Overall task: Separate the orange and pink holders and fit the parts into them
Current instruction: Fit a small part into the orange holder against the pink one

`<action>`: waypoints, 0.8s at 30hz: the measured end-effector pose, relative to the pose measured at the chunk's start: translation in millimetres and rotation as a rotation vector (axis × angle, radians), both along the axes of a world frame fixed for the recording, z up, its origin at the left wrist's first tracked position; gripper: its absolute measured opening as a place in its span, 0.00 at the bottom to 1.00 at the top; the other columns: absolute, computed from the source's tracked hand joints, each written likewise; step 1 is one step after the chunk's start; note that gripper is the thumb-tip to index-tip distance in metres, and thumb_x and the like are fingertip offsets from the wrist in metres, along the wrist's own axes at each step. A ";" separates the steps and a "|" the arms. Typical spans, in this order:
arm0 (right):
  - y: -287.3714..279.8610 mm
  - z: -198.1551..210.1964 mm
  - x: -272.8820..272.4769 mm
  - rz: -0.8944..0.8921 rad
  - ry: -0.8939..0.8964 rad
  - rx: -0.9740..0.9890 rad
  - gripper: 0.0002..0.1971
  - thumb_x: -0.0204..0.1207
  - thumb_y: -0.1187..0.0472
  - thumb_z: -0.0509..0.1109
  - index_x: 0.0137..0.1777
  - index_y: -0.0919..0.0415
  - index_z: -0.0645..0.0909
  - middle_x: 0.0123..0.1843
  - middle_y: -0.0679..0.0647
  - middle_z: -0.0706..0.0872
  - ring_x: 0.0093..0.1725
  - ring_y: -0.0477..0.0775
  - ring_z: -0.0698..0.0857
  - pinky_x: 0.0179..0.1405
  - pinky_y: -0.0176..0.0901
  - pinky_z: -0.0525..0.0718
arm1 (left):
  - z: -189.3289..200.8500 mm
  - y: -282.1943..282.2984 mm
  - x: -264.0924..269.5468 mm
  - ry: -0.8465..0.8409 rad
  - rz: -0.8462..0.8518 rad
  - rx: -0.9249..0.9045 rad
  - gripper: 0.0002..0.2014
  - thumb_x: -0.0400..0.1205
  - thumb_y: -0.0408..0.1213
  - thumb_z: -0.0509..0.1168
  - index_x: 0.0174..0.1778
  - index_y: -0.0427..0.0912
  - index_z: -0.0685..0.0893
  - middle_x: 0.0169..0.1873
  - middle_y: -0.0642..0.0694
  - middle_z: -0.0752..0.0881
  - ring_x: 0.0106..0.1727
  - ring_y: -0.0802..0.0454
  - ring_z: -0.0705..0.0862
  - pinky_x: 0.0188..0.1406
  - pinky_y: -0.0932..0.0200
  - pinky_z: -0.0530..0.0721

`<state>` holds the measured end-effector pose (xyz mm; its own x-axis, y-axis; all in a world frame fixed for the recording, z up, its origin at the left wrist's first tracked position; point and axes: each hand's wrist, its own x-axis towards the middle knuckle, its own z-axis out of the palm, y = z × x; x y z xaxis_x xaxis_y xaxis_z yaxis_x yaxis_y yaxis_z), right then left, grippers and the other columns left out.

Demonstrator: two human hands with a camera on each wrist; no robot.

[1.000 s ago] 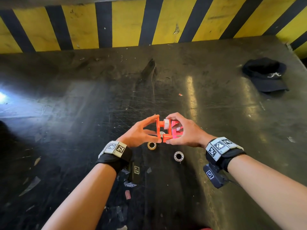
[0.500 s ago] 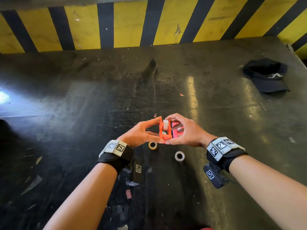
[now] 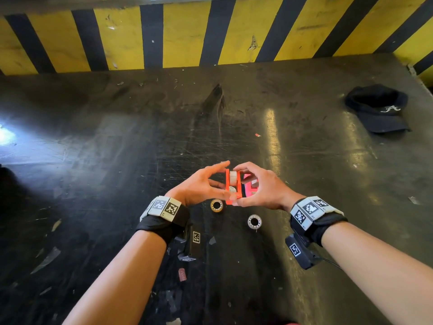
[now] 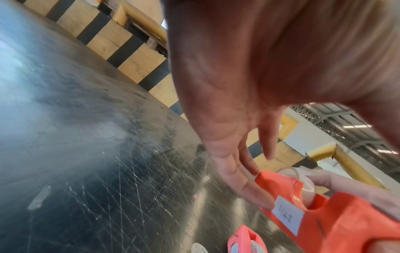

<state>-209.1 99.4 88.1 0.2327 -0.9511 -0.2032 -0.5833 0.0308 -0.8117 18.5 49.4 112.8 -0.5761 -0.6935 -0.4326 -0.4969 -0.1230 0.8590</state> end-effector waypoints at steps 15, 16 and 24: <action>2.9 -0.4 2.1 -0.021 -0.037 -0.009 0.42 0.60 0.52 0.93 0.73 0.45 0.76 0.66 0.41 0.87 0.60 0.35 0.86 0.57 0.43 0.88 | 1.2 4.3 -15.0 -0.113 0.085 -0.448 0.14 0.79 0.39 0.79 0.59 0.51 0.88 0.72 0.49 0.83 0.41 0.53 0.95 0.43 0.55 0.95; 3.2 -0.6 2.7 -0.025 -0.038 -0.007 0.42 0.59 0.52 0.93 0.73 0.45 0.76 0.66 0.41 0.87 0.61 0.36 0.87 0.58 0.45 0.89 | 0.0 4.2 -15.3 -0.119 0.085 -0.460 0.13 0.79 0.39 0.79 0.58 0.51 0.88 0.73 0.49 0.83 0.41 0.53 0.95 0.44 0.53 0.96; 2.2 -5.3 2.7 -0.038 -0.029 -0.003 0.44 0.58 0.50 0.93 0.73 0.43 0.75 0.65 0.41 0.87 0.61 0.36 0.87 0.58 0.45 0.88 | -4.4 2.4 -16.3 -0.125 0.061 -0.459 0.04 0.81 0.39 0.77 0.50 0.48 0.91 0.74 0.49 0.82 0.42 0.52 0.95 0.44 0.50 0.95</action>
